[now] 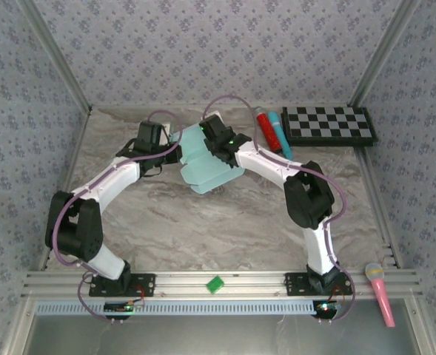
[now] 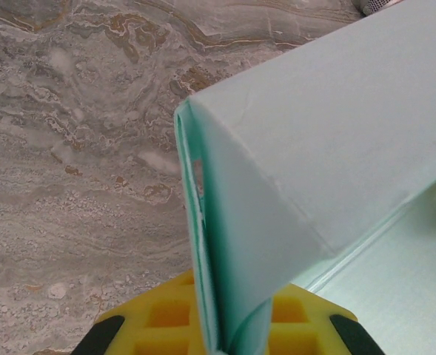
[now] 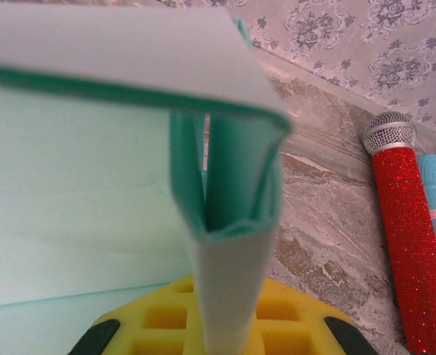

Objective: Fold the paper box

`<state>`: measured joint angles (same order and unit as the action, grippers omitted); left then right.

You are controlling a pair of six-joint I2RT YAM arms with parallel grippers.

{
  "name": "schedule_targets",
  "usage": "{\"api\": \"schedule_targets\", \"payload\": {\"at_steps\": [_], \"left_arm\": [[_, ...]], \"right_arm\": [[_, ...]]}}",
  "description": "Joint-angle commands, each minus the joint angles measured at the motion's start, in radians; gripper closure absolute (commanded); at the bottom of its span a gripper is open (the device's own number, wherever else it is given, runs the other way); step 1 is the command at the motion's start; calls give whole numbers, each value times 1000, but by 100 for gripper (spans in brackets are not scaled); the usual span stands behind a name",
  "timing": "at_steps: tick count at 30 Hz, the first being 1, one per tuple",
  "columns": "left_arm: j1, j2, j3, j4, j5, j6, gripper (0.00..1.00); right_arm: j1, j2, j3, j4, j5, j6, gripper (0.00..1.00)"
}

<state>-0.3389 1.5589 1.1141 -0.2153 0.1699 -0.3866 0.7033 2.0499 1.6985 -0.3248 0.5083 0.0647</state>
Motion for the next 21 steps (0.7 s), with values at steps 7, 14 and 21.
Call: {"api": "schedule_targets", "payload": {"at_steps": [7,14,21], "left_arm": [[5,-25,45,-49,34,8,100],[4,-22,50,-48,30,0,100],[4,-18,51,-49,30,2,100]], "right_arm": [[-69,32,6,-96,67,-5,90],[-70,-15,-11,-62,-85,-29,78],[-73,-16,-2,-74,-102,-29,75]]}}
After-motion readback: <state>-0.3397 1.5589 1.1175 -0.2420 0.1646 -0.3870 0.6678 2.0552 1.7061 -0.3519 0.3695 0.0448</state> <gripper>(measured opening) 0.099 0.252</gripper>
